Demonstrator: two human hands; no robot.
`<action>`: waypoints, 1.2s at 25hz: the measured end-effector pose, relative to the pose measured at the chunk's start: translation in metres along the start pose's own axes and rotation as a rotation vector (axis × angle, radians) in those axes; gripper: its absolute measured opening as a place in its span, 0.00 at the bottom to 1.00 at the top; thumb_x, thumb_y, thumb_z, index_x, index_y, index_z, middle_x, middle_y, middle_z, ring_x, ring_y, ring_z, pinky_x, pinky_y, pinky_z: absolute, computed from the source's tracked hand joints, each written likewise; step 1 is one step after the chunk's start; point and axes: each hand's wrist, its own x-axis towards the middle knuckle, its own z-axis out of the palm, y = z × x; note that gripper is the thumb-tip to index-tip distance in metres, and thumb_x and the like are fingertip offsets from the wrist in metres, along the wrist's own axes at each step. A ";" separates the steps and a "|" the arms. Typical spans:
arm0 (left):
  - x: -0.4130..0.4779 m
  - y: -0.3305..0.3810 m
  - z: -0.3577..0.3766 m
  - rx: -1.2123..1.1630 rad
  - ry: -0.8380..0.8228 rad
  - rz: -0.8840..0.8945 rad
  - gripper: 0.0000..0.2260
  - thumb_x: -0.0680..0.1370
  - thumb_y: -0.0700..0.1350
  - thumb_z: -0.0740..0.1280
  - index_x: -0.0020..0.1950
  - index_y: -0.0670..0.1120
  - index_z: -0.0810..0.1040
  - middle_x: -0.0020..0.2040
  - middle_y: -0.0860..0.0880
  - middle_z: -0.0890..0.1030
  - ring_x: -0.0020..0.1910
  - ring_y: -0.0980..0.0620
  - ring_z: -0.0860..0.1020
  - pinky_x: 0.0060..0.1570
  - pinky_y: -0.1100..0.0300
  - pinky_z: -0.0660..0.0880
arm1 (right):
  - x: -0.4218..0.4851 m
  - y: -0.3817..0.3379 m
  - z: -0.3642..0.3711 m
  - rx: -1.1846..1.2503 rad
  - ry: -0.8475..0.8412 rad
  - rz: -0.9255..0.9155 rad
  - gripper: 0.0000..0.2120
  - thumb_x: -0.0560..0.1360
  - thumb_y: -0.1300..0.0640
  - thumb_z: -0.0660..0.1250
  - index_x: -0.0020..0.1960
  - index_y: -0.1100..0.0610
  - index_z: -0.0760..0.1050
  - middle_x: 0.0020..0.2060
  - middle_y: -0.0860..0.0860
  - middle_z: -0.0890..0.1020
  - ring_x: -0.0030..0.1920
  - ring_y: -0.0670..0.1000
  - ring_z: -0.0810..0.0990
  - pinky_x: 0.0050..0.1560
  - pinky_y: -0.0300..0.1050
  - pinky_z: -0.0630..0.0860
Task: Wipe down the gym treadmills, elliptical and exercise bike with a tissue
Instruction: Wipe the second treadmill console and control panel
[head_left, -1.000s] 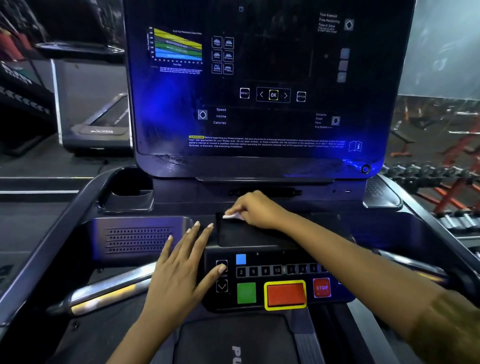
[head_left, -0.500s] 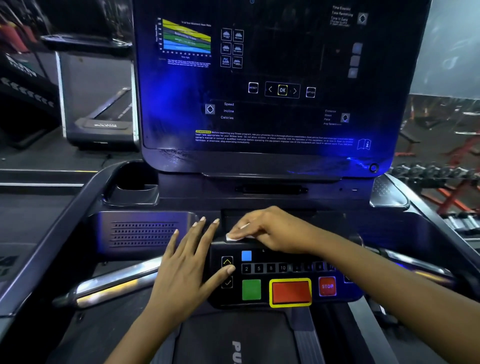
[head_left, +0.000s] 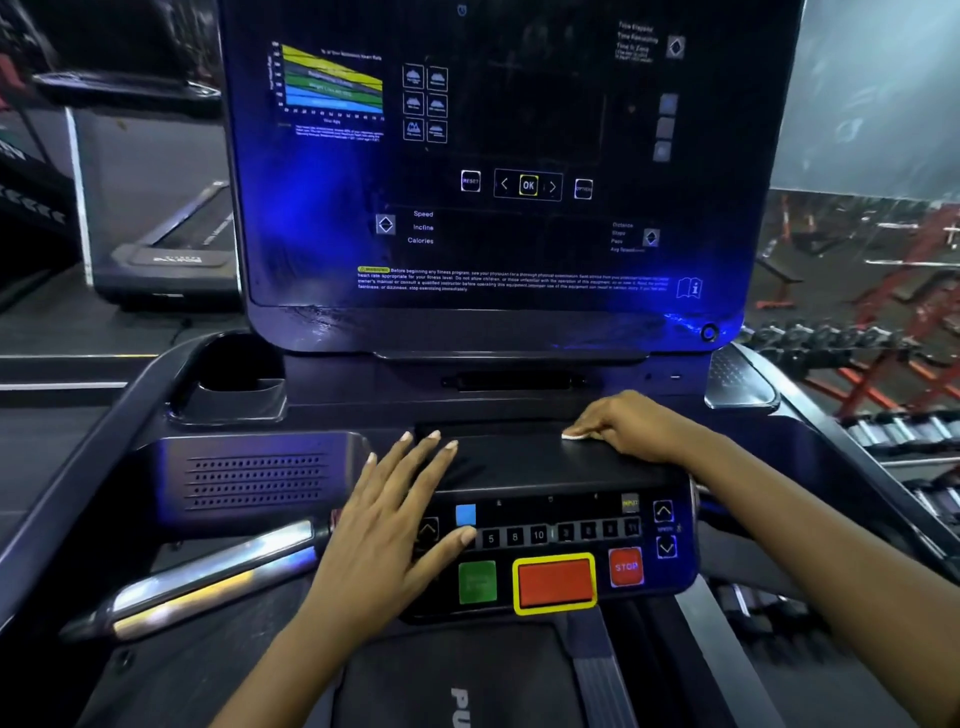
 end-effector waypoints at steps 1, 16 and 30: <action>0.000 -0.001 0.000 -0.006 0.003 0.002 0.30 0.79 0.67 0.49 0.77 0.53 0.56 0.76 0.54 0.60 0.76 0.55 0.53 0.72 0.51 0.50 | -0.005 -0.002 -0.002 -0.051 -0.005 0.040 0.19 0.75 0.68 0.61 0.61 0.53 0.78 0.59 0.49 0.79 0.60 0.51 0.76 0.60 0.39 0.68; 0.000 0.002 0.001 0.005 0.009 -0.019 0.31 0.78 0.69 0.49 0.75 0.53 0.61 0.75 0.54 0.63 0.75 0.55 0.55 0.72 0.53 0.50 | 0.031 -0.066 0.017 0.109 0.021 0.016 0.20 0.75 0.70 0.58 0.61 0.56 0.78 0.60 0.52 0.79 0.60 0.53 0.76 0.63 0.45 0.71; -0.013 -0.015 -0.010 0.128 -0.048 -0.103 0.33 0.77 0.70 0.46 0.77 0.53 0.55 0.74 0.48 0.66 0.72 0.48 0.66 0.69 0.52 0.54 | 0.064 -0.108 0.023 0.244 0.057 -0.151 0.12 0.75 0.67 0.65 0.56 0.59 0.81 0.54 0.55 0.82 0.56 0.53 0.79 0.61 0.43 0.73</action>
